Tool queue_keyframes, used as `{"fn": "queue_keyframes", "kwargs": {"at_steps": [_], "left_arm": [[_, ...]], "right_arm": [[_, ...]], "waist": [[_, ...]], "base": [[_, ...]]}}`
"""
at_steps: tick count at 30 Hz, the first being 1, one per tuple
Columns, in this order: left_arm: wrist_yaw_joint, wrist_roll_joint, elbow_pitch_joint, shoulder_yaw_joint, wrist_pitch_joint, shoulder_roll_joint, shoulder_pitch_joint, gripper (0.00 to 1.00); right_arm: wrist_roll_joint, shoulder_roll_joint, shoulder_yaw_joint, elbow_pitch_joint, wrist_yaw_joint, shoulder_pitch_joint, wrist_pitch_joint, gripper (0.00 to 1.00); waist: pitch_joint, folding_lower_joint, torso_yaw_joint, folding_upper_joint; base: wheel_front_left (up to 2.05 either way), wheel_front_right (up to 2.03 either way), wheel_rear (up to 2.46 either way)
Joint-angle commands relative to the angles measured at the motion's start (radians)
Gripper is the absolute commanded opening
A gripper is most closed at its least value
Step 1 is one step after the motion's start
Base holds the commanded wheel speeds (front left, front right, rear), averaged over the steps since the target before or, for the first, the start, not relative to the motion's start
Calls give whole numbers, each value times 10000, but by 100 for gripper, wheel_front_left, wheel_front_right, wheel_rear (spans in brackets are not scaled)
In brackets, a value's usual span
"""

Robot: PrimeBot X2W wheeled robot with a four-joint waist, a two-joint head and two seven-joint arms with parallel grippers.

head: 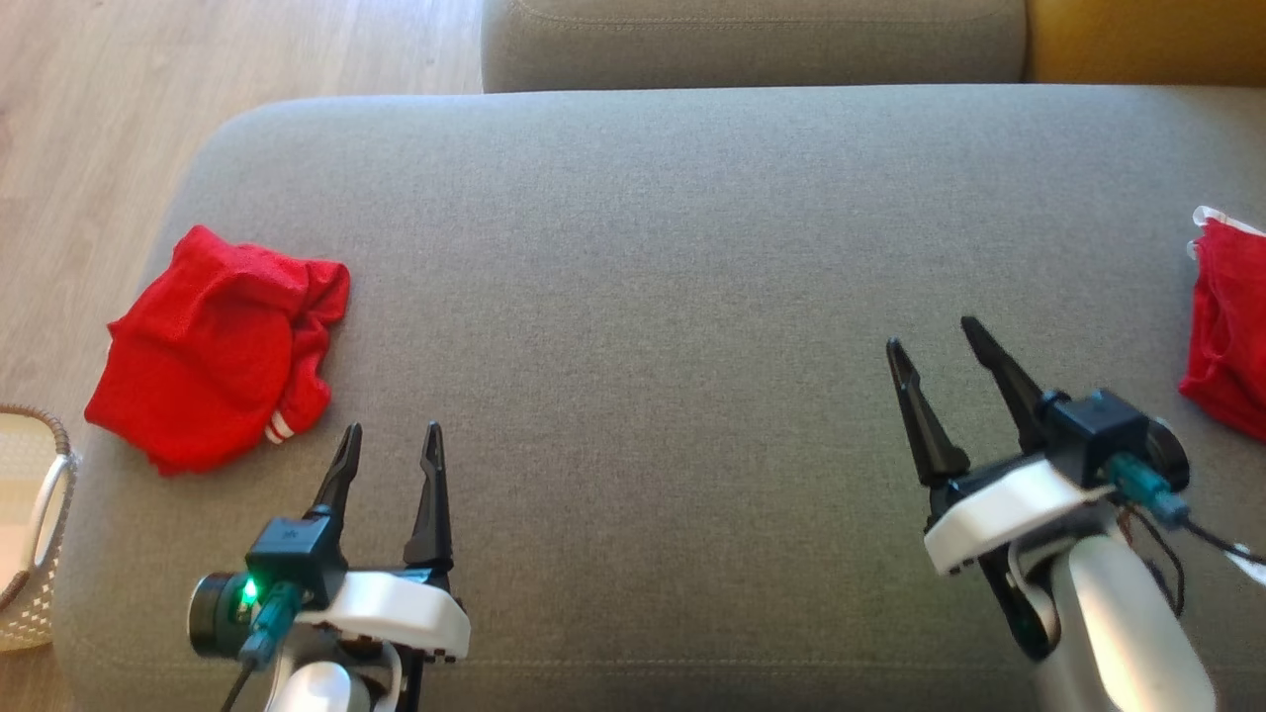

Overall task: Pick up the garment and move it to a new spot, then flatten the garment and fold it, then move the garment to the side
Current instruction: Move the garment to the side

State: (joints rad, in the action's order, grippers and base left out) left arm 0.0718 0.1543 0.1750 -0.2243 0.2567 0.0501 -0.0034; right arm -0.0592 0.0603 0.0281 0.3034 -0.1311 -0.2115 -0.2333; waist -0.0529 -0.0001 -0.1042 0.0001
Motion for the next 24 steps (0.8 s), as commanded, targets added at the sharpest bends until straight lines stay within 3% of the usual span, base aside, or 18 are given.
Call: {"fn": "queue_keyframes", "kwargs": {"at_steps": [1,12,24], "left_arm": [[86,110,-293,256,51,3,-264,100],[92,195,-320,197,51,2,-168,100],[100,215,-262,133,51,1,-152,100]], "right_arm": [[-39,-99,167,-396,4,-44,-152,100],[22,-100,-621,-552,4,608,-277,100],[-213,-100,-716,-666,4,760,-283,100]], "waist": [[40,1,16,-1],[203,1,242,-1],[186,1,354,-1]], "base": [[0,0,0],[0,0,0],[0,0,0]]}}
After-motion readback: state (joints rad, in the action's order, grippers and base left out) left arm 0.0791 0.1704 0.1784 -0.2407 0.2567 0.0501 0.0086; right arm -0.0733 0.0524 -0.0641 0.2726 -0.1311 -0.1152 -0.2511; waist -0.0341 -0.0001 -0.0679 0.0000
